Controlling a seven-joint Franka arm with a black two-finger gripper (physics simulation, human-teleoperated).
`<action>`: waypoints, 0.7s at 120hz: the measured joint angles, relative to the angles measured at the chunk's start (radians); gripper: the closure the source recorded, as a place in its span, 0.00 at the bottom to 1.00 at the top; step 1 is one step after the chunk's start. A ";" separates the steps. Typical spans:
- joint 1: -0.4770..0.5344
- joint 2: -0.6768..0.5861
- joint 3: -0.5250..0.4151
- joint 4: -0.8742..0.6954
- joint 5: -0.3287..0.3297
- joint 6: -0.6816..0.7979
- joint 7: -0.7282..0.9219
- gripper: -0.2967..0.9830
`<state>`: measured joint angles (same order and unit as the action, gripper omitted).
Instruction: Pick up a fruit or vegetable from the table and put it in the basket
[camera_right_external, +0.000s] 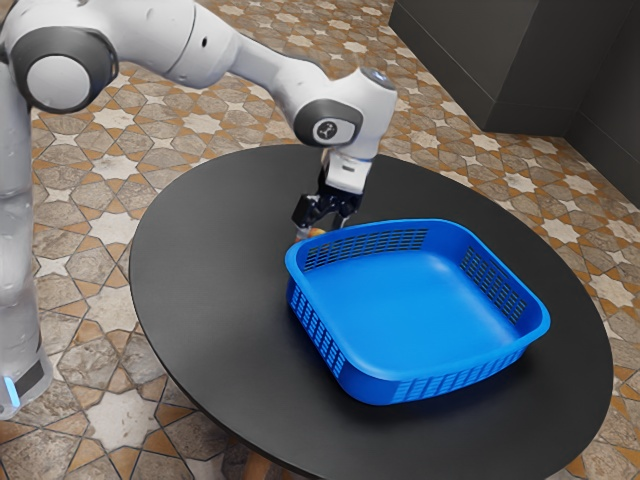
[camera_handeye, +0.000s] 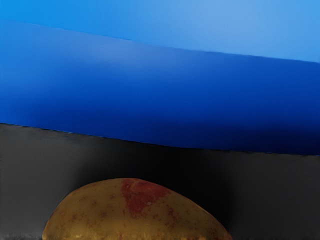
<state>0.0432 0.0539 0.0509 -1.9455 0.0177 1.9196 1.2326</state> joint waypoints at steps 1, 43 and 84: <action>0.000 0.000 0.001 0.000 0.000 0.000 0.000 0.23; 0.008 0.031 0.014 -0.002 0.006 0.011 0.005 0.23; 0.006 0.055 0.015 -0.003 0.006 0.024 0.007 0.23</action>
<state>0.0491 0.1094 0.0657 -1.9480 0.0236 1.9433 1.2401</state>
